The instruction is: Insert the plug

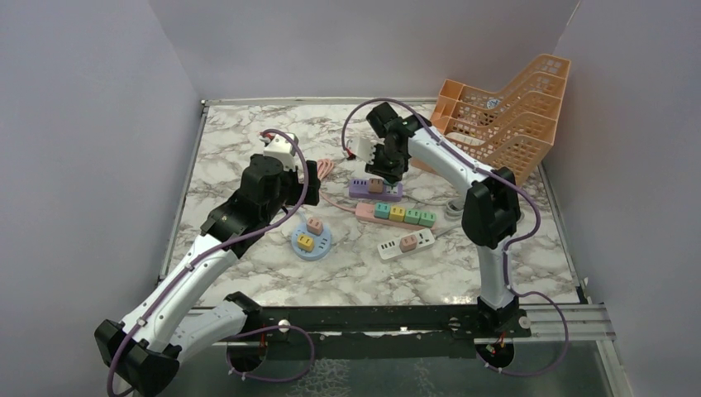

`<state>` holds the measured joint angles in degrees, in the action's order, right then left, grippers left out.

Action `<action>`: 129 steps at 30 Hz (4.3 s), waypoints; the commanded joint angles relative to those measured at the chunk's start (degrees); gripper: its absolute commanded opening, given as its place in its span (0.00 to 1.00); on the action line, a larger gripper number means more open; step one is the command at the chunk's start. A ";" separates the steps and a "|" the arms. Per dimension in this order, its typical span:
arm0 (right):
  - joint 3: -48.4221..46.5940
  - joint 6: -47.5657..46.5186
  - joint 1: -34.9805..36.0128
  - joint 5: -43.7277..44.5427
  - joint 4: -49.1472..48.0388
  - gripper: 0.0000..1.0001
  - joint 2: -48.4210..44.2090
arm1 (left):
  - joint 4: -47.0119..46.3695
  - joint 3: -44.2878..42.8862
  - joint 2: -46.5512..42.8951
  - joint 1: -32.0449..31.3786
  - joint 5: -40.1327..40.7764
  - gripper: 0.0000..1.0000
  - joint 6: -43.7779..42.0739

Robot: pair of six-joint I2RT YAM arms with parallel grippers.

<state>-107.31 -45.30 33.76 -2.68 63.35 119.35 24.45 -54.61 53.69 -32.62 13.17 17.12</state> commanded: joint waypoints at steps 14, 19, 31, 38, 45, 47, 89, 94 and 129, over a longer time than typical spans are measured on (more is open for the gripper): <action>1.75 -0.91 0.17 0.04 4.23 0.01 -0.38 | -2.60 -0.77 0.32 0.28 1.42 0.99 -0.78; 2.98 -1.51 0.17 0.28 2.86 0.01 0.47 | -2.67 -0.86 0.11 0.27 1.51 0.99 -0.86; -1.57 -2.26 0.15 -1.90 0.25 0.01 3.35 | -2.44 -0.61 -0.87 0.28 2.38 0.99 -1.13; -0.14 -3.40 0.17 -1.72 1.40 0.01 3.34 | -2.55 -0.67 -0.64 0.28 2.56 0.99 -1.19; 2.76 -4.81 0.17 -1.47 1.74 0.01 3.22 | -2.58 -0.59 -0.56 0.28 2.65 0.99 -1.19; 2.31 -4.70 0.17 -1.38 1.89 0.01 4.31 | -2.58 -0.67 -0.48 0.28 2.65 0.99 -1.28; 2.28 11.55 -5.01 -11.31 -16.94 0.66 -5.49 | -2.71 -2.58 0.56 0.37 4.77 0.99 4.57; 9.44 17.45 -5.36 -6.94 -23.56 0.71 -17.68 | -0.63 -2.78 -1.55 0.37 3.10 0.99 5.02; 34.85 74.15 -5.37 35.72 -3.99 0.67 -92.56 | 15.10 -15.10 -25.80 0.37 0.94 0.99 -0.80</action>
<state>-69.65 29.76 28.40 27.79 55.83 26.20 36.10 -67.90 28.56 -32.58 15.46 17.50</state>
